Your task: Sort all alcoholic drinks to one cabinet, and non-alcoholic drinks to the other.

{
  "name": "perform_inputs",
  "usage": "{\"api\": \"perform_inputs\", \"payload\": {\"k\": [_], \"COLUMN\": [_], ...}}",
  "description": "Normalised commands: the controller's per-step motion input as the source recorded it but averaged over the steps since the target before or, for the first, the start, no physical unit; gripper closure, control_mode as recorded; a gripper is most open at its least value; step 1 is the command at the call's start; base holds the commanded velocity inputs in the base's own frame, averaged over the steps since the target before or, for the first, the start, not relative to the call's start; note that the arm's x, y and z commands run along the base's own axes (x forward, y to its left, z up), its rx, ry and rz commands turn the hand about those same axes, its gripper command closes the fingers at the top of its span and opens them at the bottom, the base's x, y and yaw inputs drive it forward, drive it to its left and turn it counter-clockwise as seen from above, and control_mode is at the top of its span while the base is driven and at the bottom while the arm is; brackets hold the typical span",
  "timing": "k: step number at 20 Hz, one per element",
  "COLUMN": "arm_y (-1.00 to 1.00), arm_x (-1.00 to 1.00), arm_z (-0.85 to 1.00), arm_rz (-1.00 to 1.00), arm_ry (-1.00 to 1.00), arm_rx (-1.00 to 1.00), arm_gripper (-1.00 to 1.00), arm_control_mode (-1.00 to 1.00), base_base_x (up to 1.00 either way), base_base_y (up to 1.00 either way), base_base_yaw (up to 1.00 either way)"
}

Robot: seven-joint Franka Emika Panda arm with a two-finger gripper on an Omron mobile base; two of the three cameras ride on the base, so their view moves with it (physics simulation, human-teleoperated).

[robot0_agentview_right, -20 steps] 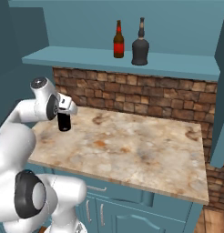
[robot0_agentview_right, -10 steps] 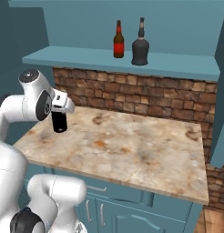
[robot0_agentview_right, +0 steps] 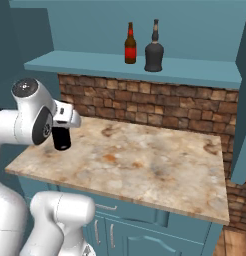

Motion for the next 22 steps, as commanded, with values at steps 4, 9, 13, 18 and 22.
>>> {"api": "perform_inputs", "payload": {"k": [4,9,13,18,22], "arm_y": [0.0,0.0,0.0,0.0,0.0], "arm_x": [-0.56,0.0,0.0,0.0,0.0], "arm_z": [0.23,0.0,0.0,0.0,0.0], "arm_rz": [0.0,0.0,0.0,0.0,0.0], "arm_ry": [-0.01,0.0,0.0,0.0,0.0], "arm_rx": [0.0,0.0,0.0,0.0,0.0], "arm_gripper": [1.0,1.0,1.0,1.0,1.0], "arm_control_mode": [-1.0,1.0,1.0,1.0,1.0], "base_base_x": [0.0,-0.98,-1.0,-0.8,-0.42], "base_base_y": [0.0,0.0,0.07,0.41,0.69], "base_base_yaw": [0.0,0.07,0.48,0.75,0.77]}}
